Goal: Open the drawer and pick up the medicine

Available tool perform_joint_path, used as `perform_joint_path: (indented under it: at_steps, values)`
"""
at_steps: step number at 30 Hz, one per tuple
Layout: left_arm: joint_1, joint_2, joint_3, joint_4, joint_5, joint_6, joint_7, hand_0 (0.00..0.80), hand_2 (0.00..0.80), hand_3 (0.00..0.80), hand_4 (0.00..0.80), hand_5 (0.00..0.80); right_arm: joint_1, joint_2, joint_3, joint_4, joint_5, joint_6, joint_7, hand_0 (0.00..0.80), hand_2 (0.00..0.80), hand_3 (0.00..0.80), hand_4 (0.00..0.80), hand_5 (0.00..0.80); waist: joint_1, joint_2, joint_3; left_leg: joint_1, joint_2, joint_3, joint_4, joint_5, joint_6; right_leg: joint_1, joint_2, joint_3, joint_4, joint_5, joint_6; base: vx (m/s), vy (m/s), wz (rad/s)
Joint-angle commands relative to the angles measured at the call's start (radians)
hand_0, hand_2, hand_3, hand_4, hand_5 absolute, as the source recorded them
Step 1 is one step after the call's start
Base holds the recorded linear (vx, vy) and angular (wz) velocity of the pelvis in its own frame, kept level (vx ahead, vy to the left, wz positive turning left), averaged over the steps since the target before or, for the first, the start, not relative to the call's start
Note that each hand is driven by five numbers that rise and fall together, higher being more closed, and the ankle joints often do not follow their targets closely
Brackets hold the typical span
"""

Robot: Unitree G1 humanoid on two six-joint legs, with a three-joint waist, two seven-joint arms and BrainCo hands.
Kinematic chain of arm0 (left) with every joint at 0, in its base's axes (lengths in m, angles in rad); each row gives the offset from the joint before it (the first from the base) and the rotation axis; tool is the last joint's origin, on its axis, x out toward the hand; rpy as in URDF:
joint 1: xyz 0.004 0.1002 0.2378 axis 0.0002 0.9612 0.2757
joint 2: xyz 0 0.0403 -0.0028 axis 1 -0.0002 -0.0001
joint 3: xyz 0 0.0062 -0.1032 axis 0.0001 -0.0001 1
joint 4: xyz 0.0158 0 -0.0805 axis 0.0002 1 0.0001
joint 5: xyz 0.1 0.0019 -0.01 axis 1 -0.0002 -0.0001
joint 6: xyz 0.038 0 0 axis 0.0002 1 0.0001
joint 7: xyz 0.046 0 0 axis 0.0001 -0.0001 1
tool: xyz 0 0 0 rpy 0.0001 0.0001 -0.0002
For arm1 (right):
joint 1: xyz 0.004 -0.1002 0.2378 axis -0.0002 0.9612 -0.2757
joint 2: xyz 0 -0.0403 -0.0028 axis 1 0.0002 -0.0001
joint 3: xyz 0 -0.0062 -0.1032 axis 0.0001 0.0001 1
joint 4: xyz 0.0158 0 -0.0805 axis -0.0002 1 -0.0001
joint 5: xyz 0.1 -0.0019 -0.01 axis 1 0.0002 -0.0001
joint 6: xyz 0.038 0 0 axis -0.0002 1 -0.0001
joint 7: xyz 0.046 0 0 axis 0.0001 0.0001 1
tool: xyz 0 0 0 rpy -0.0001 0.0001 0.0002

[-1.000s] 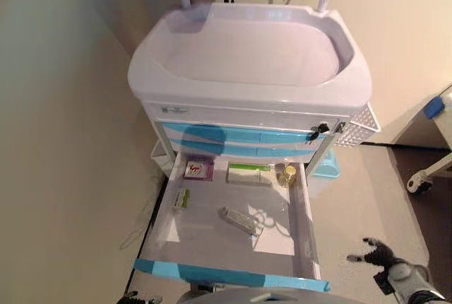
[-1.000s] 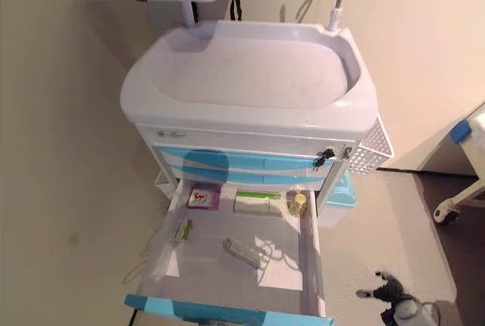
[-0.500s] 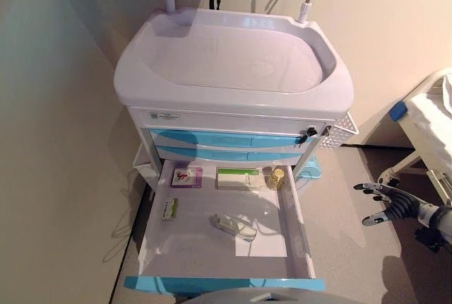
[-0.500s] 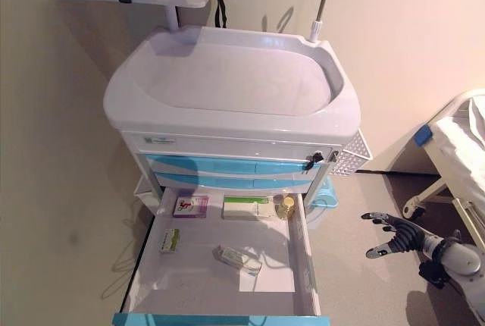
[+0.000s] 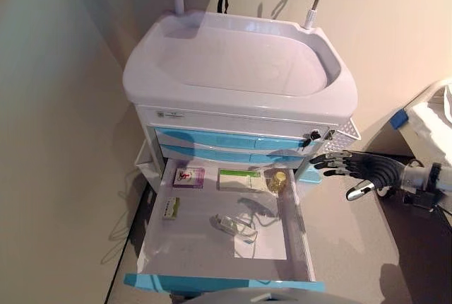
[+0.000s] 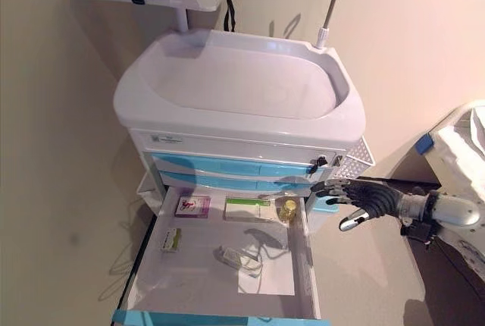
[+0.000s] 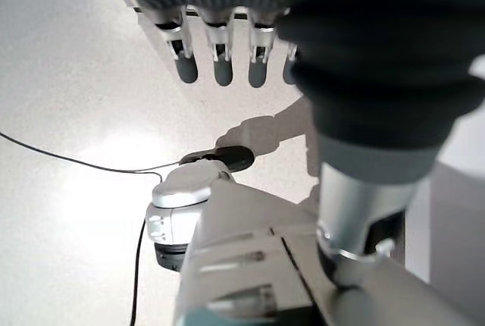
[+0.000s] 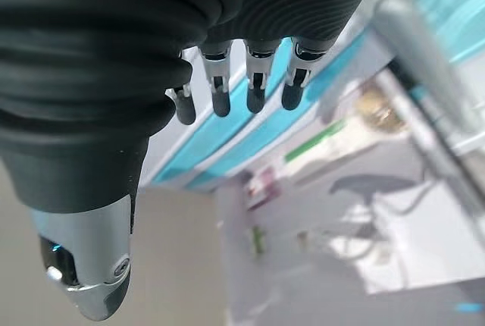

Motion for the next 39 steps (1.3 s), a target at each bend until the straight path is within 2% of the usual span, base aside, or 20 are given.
perform_joint_path:
  at_steps: [1,2,9,14,16,18,19,23,24,26,29,30,31,32,33,34,35,37,38,39]
  values:
    - [0.008,-0.009,0.033,0.055,0.025,-0.007,-0.005,0.0,0.0,0.0,0.0,0.0,-0.065,0.034,0.067,-0.046,0.077,-0.018,-0.032,0.0,0.0,0.0,0.0,0.0,0.054,-0.019,-0.027,-0.019,-0.041,-0.021,0.0,-0.021,-0.006,-0.045,-0.015,-0.023,0.055,0.031,0.08,-0.026,-0.037,0.11]
    - [0.007,-0.009,0.026,0.06,0.024,-0.007,0.001,0.0,0.0,0.0,0.0,0.0,-0.138,0.072,0.148,-0.058,0.083,-0.02,-0.04,0.0,0.0,0.0,0.0,0.0,0.062,-0.021,-0.023,-0.02,-0.039,-0.024,0.0,-0.019,-0.006,-0.046,-0.015,-0.027,0.054,0.031,0.077,-0.022,-0.026,0.13]
    - [0.003,-0.005,0.014,0.052,0.015,-0.005,0.015,0.0,0.0,0.0,0.0,0.0,-0.308,0.228,0.335,-0.015,0.037,-0.019,-0.088,0.0,0.0,0.0,0.0,0.0,0.085,-0.027,0.0,-0.032,-0.033,-0.037,0.0,-0.008,-0.008,-0.05,-0.013,-0.043,0.05,0.033,0.07,-0.028,-0.042,0.1]
    - [-0.025,0.009,0.004,0.057,0.009,0.003,0.038,0.0,0.0,0.0,0.0,0.0,-0.375,0.467,0.45,0.104,-0.046,-0.015,-0.148,0.0,0.0,0.0,0.0,0.0,0.106,-0.027,0.022,-0.051,-0.028,-0.053,0.0,0.007,-0.011,-0.058,-0.009,-0.058,0.049,0.034,0.062,-0.028,-0.042,0.14]
    - [-0.03,0.012,0.003,0.056,0.008,0.003,0.042,0.0,0.0,0.0,0.0,0.0,-0.386,0.494,0.458,0.114,-0.05,-0.018,-0.149,0.0,0.0,0.0,0.0,0.0,0.107,-0.029,0.026,-0.055,-0.028,-0.059,0.0,0.009,-0.012,-0.06,-0.009,-0.063,0.05,0.033,0.061,-0.016,-0.031,0.12]
    - [-0.049,0.012,-0.013,0.038,-0.01,0.004,0.058,0.0,0.0,0.0,0.0,0.0,-0.384,0.609,0.476,0.2,-0.09,-0.021,-0.194,0.0,0.0,0.0,0.0,0.0,0.116,-0.029,0.039,-0.063,-0.029,-0.078,0.0,0.014,-0.012,-0.061,-0.011,-0.083,0.06,0.028,0.058,-0.004,-0.039,0.3]
    - [-0.049,0.013,-0.013,0.038,-0.01,0.004,0.058,0.0,0.0,0.0,0.0,0.0,-0.385,0.609,0.476,0.2,-0.09,-0.021,-0.194,0.0,0.0,0.0,0.0,0.0,0.115,-0.029,0.039,-0.063,-0.03,-0.079,0.0,0.014,-0.012,-0.061,-0.011,-0.083,0.06,0.028,0.058,0.024,-0.026,0.29]
    - [-0.055,0.011,-0.036,0.017,-0.027,0.011,0.074,0.0,0.0,0.0,0.0,0.0,-0.348,0.758,0.471,0.319,-0.133,-0.029,-0.27,0.0,0.0,0.0,0.0,0.0,0.127,-0.019,0.054,-0.062,-0.035,-0.113,0.004,0.01,-0.004,-0.05,-0.015,-0.109,0.073,0.013,0.053,0.033,-0.017,0.26]
    - [-0.055,0.011,-0.036,0.017,-0.027,0.011,0.074,0.0,0.0,0.0,0.0,0.0,-0.349,0.758,0.471,0.319,-0.133,-0.029,-0.27,0.0,0.0,0.0,0.0,0.0,0.127,-0.019,0.054,-0.062,-0.035,-0.113,0.004,0.01,-0.004,-0.05,-0.015,-0.109,0.073,0.013,0.053,0.041,-0.005,0.17]
    - [-0.054,0.012,-0.038,0.019,-0.037,0.017,0.09,0.0,0.0,0.0,0.0,0.0,-0.342,0.836,0.47,0.381,-0.199,-0.041,-0.315,0.0,0.0,0.0,0.0,0.0,0.131,-0.014,0.063,-0.063,-0.039,-0.117,0.016,0.003,0.0,-0.048,-0.016,-0.11,0.077,0.005,0.051,0.03,0.008,0.15]
    - [-0.045,0.013,-0.025,0.024,-0.036,0.021,0.104,0.0,0.0,0.0,0.0,0.0,-0.342,0.855,0.462,0.389,-0.377,-0.066,-0.349,0.0,0.0,0.0,0.0,0.0,0.132,-0.011,0.07,-0.068,-0.042,-0.109,0.029,-0.006,0.005,-0.049,-0.016,-0.099,0.078,0.003,0.051,0.0,0.0,0.0]
    - [-0.045,0.013,-0.025,0.024,-0.036,0.021,0.104,0.0,0.0,0.0,0.0,0.0,-0.342,0.855,0.462,0.389,-0.377,-0.066,-0.349,0.0,0.0,0.0,0.0,0.0,0.132,-0.011,0.07,-0.068,-0.042,-0.109,0.029,-0.006,0.005,-0.049,-0.016,-0.099,0.078,0.003,0.051,0.0,0.0,0.0]
    - [-0.041,0.012,-0.012,0.023,-0.03,0.026,0.114,0.0,0.0,0.0,0.0,0.0,-0.336,0.853,0.441,0.369,-0.574,-0.087,-0.383,0.0,0.0,0.0,0.0,0.0,0.129,-0.007,0.073,-0.069,-0.04,-0.104,0.03,-0.009,0.009,-0.052,-0.016,-0.093,0.077,0.002,0.053,0.0,0.0,0.0]
    - [-0.041,0.012,-0.012,0.024,-0.03,0.026,0.114,0.0,0.0,0.0,0.0,0.0,-0.336,0.853,0.441,0.369,-0.575,-0.087,-0.383,0.0,0.0,0.0,0.0,0.0,0.13,-0.007,0.073,-0.069,-0.04,-0.104,0.03,-0.01,0.009,-0.052,-0.015,-0.093,0.077,0.002,0.053,0.012,0.029,-0.07]
    - [-0.038,0.011,0.004,0.031,-0.01,0.028,0.128,0.0,0.0,0.0,0.0,0.0,-0.308,0.852,0.4,0.347,-0.75,-0.121,-0.437,0.0,0.0,0.0,0.0,0.0,0.123,-0.004,0.073,-0.068,-0.039,-0.1,0.026,-0.011,0.011,-0.056,-0.015,-0.087,0.075,0.002,0.055,0.007,0.016,-0.09]
    - [-0.038,0.011,0.004,0.031,-0.01,0.028,0.128,0.0,0.0,0.0,0.0,0.0,-0.306,0.853,0.399,0.347,-0.752,-0.121,-0.437,0.0,0.0,0.0,0.0,0.0,0.124,-0.004,0.073,-0.068,-0.039,-0.1,0.026,-0.011,0.011,-0.056,-0.015,-0.086,0.075,0.002,0.055,0.009,0.031,-0.12]
    - [-0.042,0.008,0.017,0.041,0.014,0.029,0.147,0.0,0.0,0.0,0.0,0.0,-0.268,0.851,0.355,0.333,-0.915,-0.151,-0.504,0.0,0.0,0.0,0.0,0.0,0.115,-0.001,0.075,-0.067,-0.039,-0.096,0.023,-0.013,0.012,-0.058,-0.015,-0.08,0.073,0.002,0.057,-0.003,0.025,-0.11]
    - [-0.04,0.005,0.019,0.034,0.016,0.033,0.155,0.0,0.0,0.0,0.0,0.0,-0.239,0.844,0.33,0.318,-0.968,-0.16,-0.527,0.0,0.0,0.0,0.0,0.0,0.112,0.003,0.078,-0.066,-0.039,-0.094,0.022,-0.014,0.014,-0.06,-0.016,-0.077,0.073,0.002,0.058,-0.007,0.028,-0.12]
    - [-0.032,-0.002,0.024,0.016,0.027,0.028,0.167,0.0,0.0,0.0,0.0,0.0,-0.21,0.838,0.303,0.313,-1.093,-0.165,-0.562,0.0,0.0,0.0,0.0,0.0,0.107,0.009,0.082,-0.065,-0.039,-0.093,0.021,-0.016,0.016,-0.062,-0.017,-0.073,0.072,0.003,0.059,-0.006,0.02,-0.1]
    - [-0.032,-0.002,0.024,0.016,0.027,0.028,0.167,0.0,0.0,0.0,0.0,0.0,-0.21,0.838,0.303,0.313,-1.093,-0.165,-0.562,0.0,0.0,0.0,0.0,0.0,0.108,0.009,0.082,-0.065,-0.039,-0.092,0.021,-0.016,0.016,-0.062,-0.017,-0.073,0.072,0.003,0.059,-0.006,0.03,-0.08]
